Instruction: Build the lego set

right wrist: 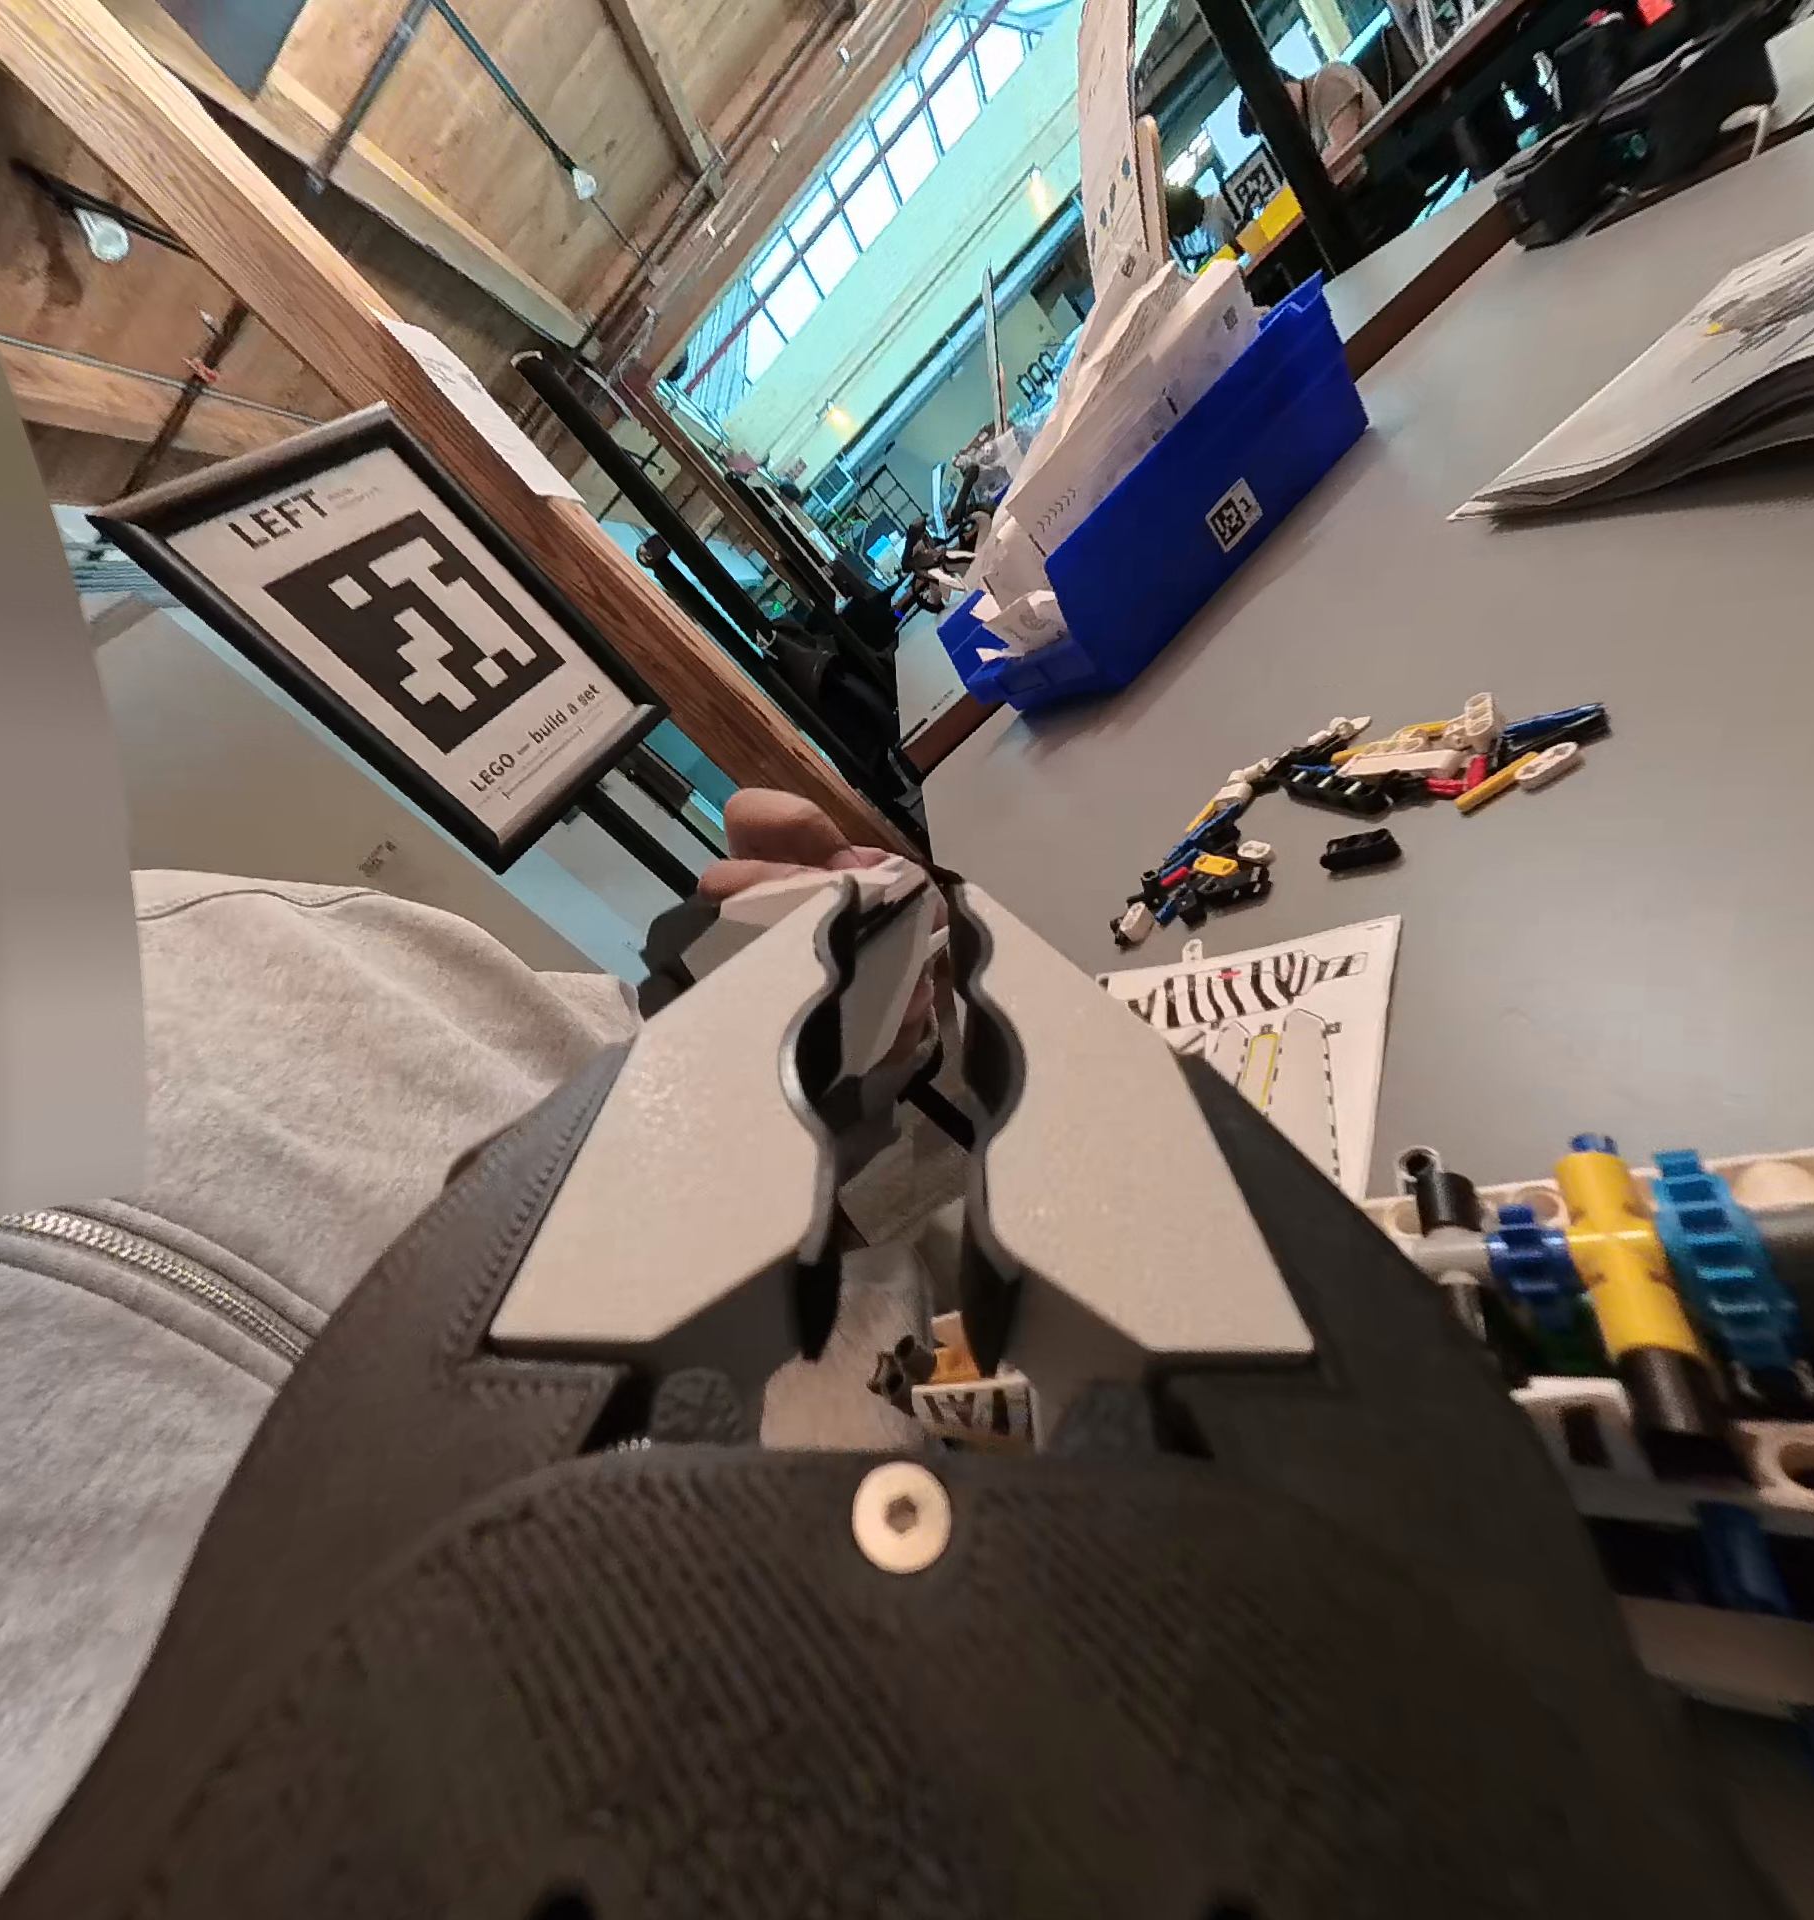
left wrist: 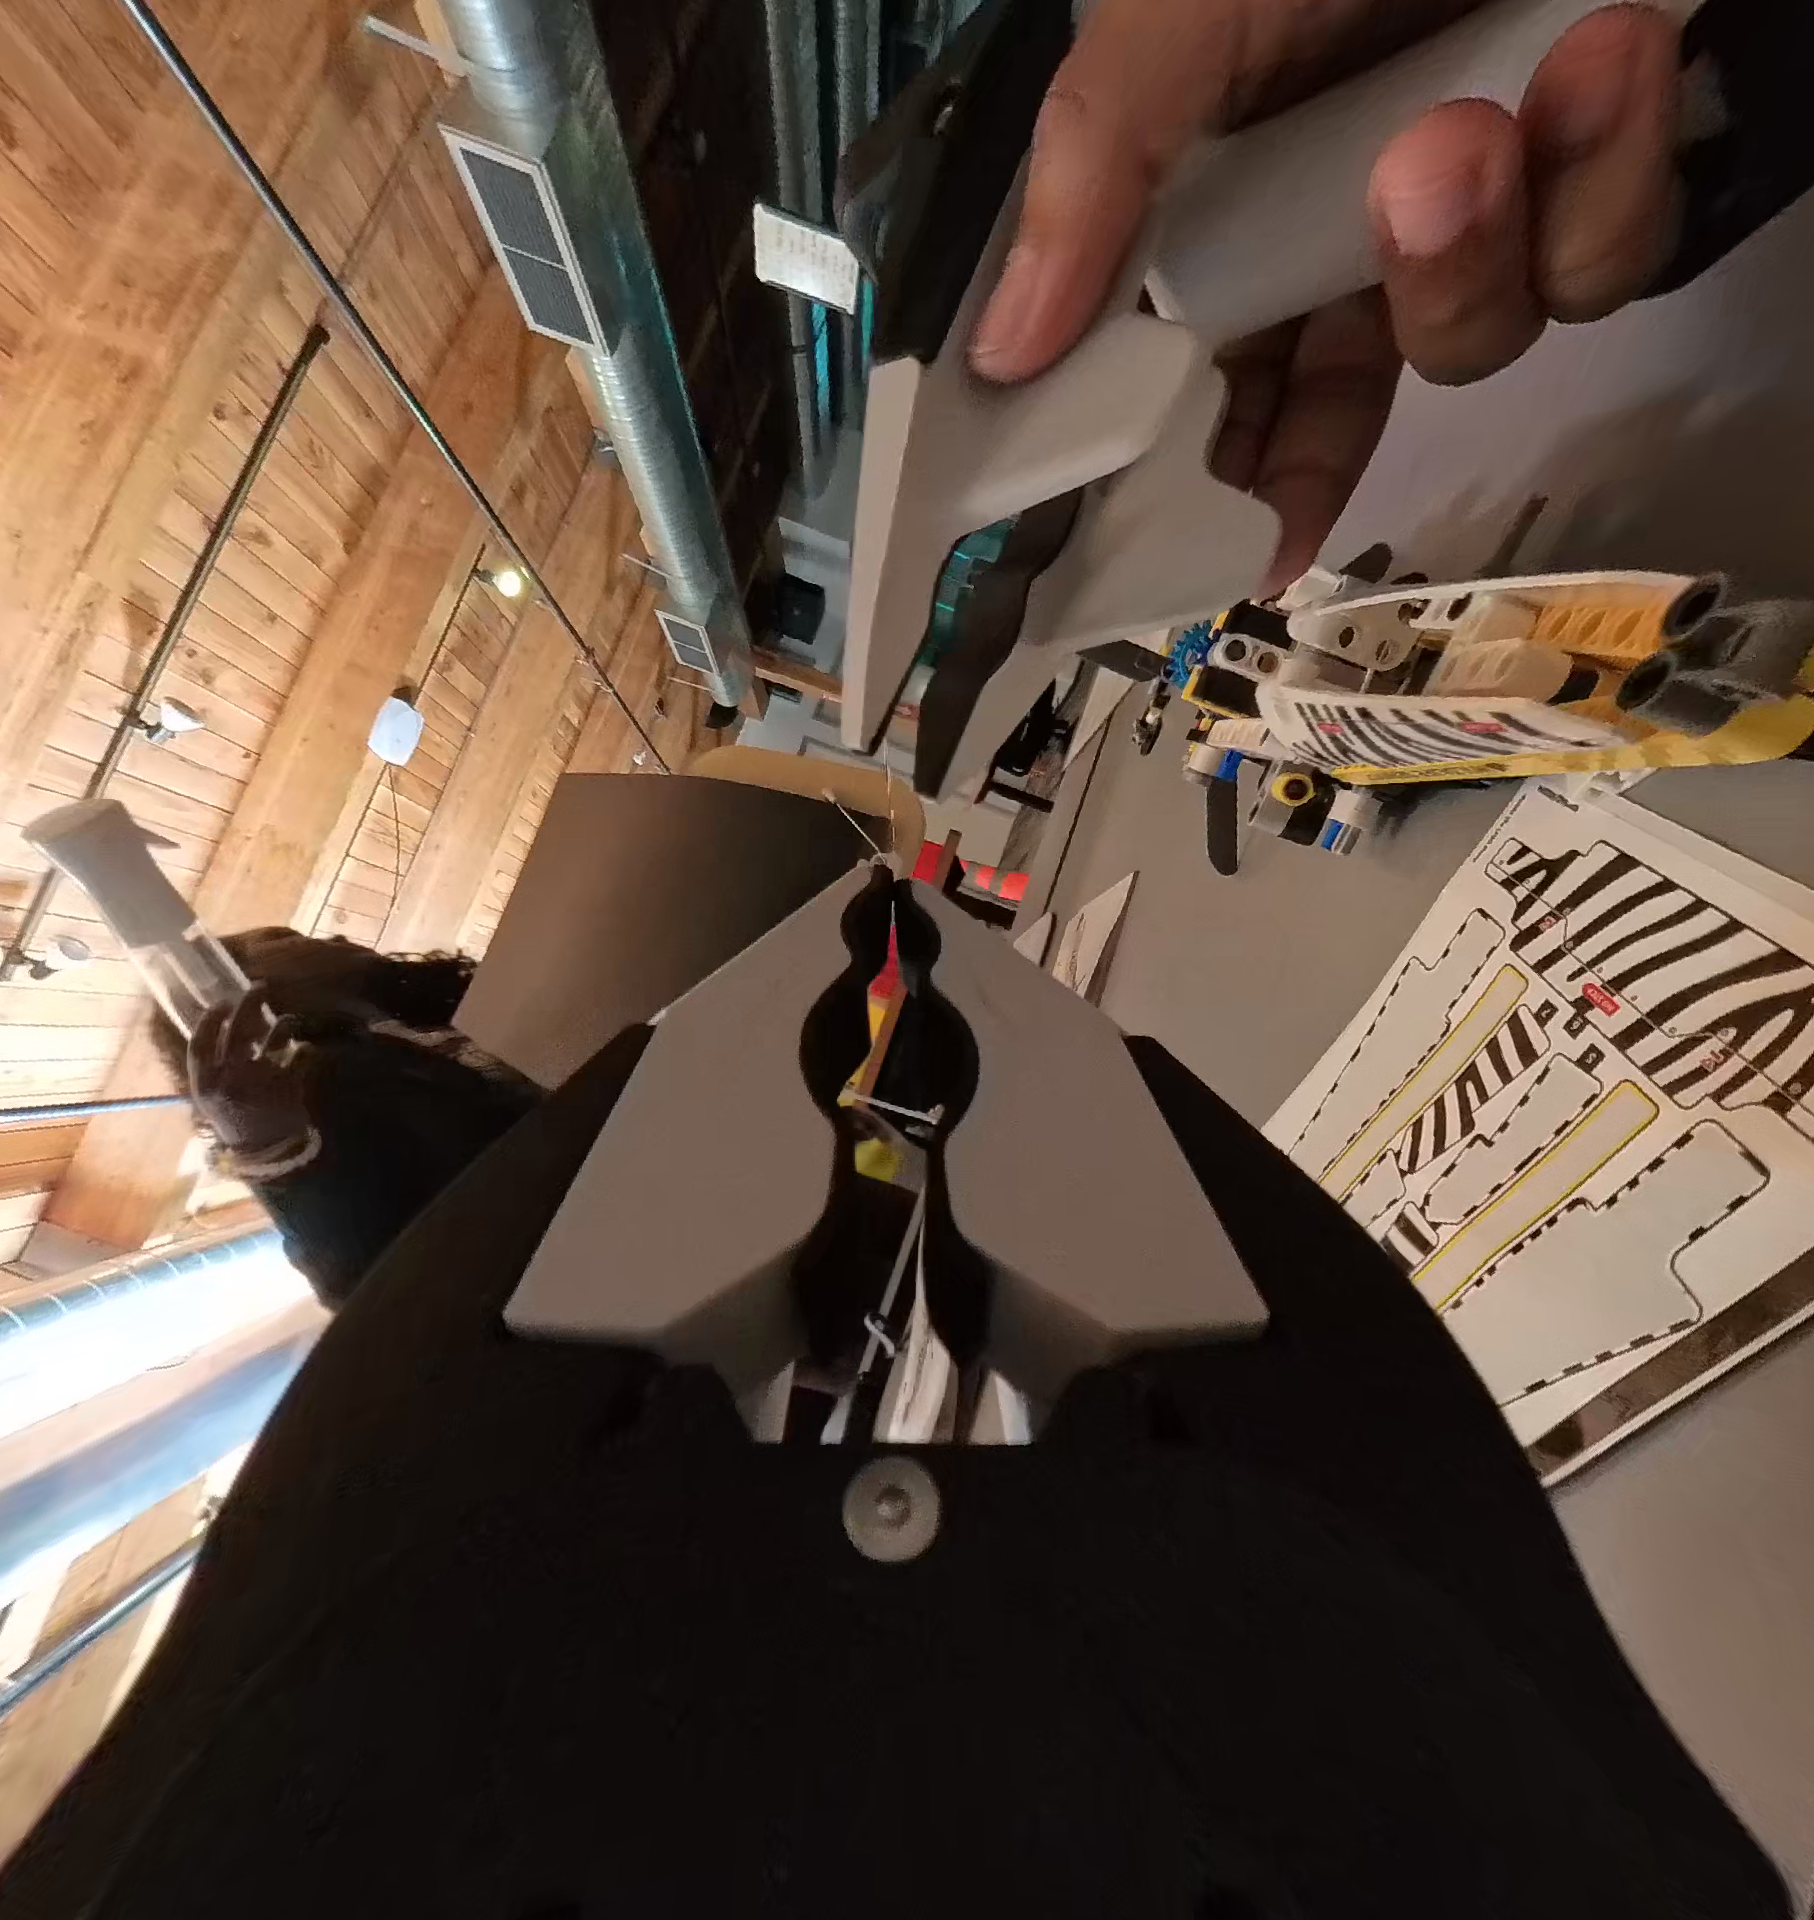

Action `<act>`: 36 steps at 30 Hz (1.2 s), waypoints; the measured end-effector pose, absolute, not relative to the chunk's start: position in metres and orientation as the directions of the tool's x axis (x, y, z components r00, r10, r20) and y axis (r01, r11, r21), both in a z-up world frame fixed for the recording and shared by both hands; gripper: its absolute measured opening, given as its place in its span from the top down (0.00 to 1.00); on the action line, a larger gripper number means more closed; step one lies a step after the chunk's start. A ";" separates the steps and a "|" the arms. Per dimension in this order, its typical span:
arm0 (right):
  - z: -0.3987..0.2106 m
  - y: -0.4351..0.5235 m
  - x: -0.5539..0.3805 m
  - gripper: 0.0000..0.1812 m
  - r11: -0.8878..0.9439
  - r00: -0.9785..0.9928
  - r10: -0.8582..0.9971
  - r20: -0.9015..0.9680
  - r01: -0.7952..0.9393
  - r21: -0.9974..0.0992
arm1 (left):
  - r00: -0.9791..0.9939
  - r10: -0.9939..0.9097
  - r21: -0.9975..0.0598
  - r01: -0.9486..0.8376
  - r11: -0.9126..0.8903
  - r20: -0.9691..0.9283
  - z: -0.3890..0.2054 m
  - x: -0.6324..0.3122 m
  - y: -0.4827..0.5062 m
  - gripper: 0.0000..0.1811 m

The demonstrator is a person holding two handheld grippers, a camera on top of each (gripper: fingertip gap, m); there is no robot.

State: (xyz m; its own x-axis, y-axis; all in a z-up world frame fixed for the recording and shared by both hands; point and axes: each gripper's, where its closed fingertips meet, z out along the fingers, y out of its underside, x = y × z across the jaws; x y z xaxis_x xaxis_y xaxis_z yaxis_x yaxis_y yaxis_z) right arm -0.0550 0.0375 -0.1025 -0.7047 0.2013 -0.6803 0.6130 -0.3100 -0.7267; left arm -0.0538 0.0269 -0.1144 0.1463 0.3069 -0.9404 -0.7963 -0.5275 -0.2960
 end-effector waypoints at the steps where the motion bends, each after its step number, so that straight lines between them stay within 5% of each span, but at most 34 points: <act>1: -0.102 0.037 -0.055 0.91 -0.316 -0.702 0.198 -0.685 0.616 -0.722 | 0.136 0.299 -0.284 -0.797 -0.533 -0.944 -0.115 -0.054 0.027 1.00; 14: -0.106 0.034 -0.054 1.00 -0.294 -0.700 0.211 -0.682 0.620 -0.727 | 0.068 0.291 -0.226 -0.801 -0.554 -0.954 -0.117 -0.055 0.027 0.95; 19: -0.101 0.038 -0.055 1.00 -0.303 -0.721 0.245 -0.648 0.578 -0.758 | 0.233 0.389 -0.417 -0.756 -0.504 -0.891 -0.108 -0.063 0.021 0.82; 24: -0.083 0.060 -0.059 1.00 -0.384 -0.748 0.267 -0.607 0.495 -0.779 | 0.439 0.470 -0.633 -0.647 -0.425 -0.765 -0.105 -0.077 0.013 0.81; 26: -0.078 0.060 -0.057 1.00 -0.390 -0.768 0.257 -0.586 0.473 -0.790 | 0.634 0.486 -0.797 -0.520 -0.308 -0.602 -0.107 -0.074 0.018 0.81; 29: -0.078 0.054 -0.054 1.00 -0.373 -0.793 0.243 -0.558 0.455 -0.809 | 0.931 0.350 -0.994 -0.102 -0.029 -0.106 -0.107 -0.056 0.032 0.80; 33: -0.081 0.045 -0.050 1.00 -0.337 -0.814 0.245 -0.527 0.438 -0.833 | 0.847 -0.060 -0.826 0.528 0.196 0.528 -0.091 -0.044 0.033 0.82; 36: -0.080 0.040 -0.048 1.00 -0.313 -0.826 0.248 -0.506 0.426 -0.849 | 0.771 -0.145 -0.741 0.637 0.214 0.620 -0.092 -0.047 0.030 0.86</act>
